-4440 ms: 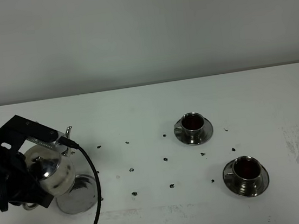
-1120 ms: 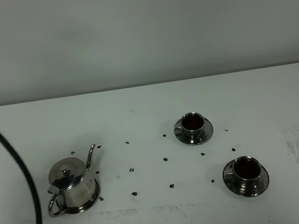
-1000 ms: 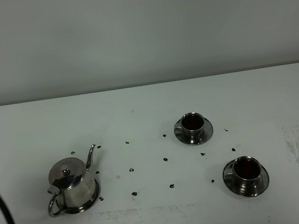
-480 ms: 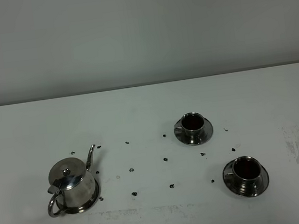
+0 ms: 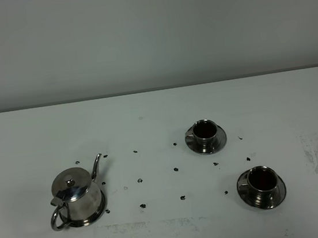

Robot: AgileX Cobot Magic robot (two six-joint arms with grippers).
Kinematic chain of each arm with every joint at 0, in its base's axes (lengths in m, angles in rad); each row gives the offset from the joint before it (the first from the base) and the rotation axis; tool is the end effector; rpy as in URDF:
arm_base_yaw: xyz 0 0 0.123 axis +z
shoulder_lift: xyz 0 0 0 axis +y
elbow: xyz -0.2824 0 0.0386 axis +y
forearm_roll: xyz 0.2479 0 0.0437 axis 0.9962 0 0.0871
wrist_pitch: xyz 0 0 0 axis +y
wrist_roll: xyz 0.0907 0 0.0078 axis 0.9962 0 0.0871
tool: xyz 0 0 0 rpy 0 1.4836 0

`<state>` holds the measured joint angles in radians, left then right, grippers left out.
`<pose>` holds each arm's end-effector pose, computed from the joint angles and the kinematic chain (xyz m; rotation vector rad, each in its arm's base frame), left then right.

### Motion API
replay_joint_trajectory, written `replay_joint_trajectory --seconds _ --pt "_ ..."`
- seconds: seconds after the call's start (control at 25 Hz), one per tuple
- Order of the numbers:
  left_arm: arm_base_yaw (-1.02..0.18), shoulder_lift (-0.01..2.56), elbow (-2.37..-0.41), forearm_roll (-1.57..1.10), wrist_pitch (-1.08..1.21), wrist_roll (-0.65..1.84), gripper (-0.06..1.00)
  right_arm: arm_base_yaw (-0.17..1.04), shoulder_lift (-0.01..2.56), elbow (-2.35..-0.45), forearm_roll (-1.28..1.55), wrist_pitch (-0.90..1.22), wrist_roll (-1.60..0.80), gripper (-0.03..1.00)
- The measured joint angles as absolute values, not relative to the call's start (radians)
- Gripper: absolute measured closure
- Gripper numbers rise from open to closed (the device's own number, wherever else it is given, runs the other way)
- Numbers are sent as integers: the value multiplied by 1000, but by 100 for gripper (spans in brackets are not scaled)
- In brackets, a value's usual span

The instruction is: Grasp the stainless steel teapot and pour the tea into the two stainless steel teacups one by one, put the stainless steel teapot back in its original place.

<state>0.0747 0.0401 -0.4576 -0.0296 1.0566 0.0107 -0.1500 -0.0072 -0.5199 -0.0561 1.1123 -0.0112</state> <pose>0.0059 -0.0019 0.2655 -0.0681 2.1213 0.0147 -0.0111 -0.0030 0.2785 0.1489 2.0663 -0.1664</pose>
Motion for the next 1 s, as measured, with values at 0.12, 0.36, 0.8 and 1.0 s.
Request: replay_joint_trajectory --seconds 0.12,0.36,0.8,1.0 --pt "54 0 -456 -25 1057 11 51 -150 -7 -520 -56 1112 -11 74" --pt "47 -4 -456 -23 1057 10 51 -150 -7 -520 -56 1112 -11 74" --pt "47 -4 -456 -23 1057 10 51 -150 -7 -520 -56 1112 -11 74" --pt "47 -4 -456 -23 1057 10 51 -150 -7 -520 -56 1112 -11 74"
